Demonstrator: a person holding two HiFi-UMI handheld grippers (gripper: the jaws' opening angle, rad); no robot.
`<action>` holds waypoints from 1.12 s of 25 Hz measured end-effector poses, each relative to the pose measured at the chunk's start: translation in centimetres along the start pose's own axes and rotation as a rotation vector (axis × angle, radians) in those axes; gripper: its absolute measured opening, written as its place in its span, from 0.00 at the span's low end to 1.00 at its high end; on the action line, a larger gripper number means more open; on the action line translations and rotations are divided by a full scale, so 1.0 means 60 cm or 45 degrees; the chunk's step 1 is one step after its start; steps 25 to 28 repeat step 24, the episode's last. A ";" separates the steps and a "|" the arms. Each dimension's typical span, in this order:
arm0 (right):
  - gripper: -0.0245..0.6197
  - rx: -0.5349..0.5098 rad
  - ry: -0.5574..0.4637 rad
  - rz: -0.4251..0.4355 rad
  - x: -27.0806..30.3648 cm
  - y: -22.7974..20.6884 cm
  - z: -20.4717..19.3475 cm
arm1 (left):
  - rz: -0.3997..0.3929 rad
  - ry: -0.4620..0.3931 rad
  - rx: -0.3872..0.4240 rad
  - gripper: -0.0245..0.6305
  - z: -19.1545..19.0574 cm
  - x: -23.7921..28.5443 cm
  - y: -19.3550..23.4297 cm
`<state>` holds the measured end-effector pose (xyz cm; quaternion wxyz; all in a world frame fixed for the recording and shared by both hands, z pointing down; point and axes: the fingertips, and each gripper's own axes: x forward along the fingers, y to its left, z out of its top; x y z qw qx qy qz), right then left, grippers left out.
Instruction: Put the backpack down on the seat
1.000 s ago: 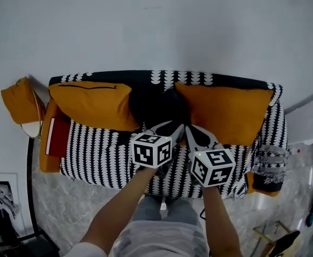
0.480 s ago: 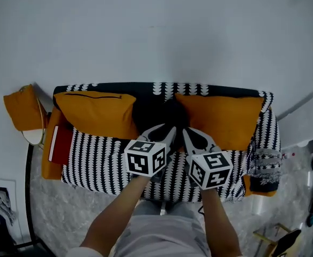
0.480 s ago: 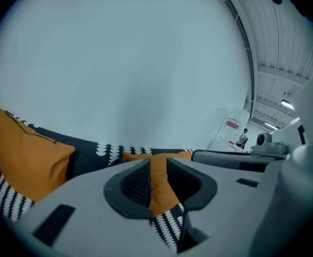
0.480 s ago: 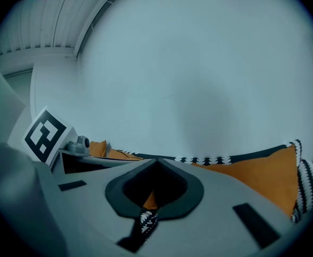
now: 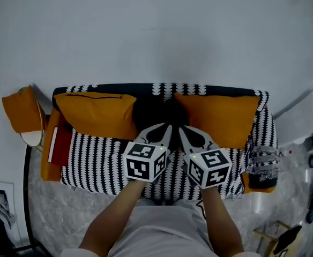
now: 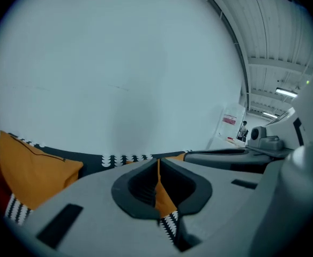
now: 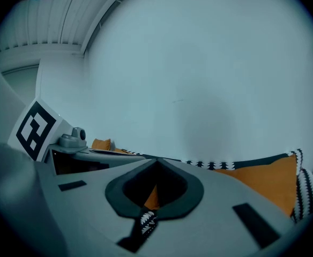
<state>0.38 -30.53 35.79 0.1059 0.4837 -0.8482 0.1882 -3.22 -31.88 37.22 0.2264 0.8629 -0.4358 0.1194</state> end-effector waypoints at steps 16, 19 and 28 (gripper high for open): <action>0.04 -0.033 0.017 0.007 0.016 0.010 0.002 | 0.034 0.005 -0.001 0.04 -0.005 -0.006 0.023; 0.04 -0.032 0.016 0.001 0.017 0.007 0.003 | 0.029 0.007 0.001 0.04 -0.004 -0.002 0.023; 0.04 -0.025 0.003 -0.023 0.018 -0.001 0.007 | 0.026 0.017 0.014 0.04 -0.005 0.003 0.023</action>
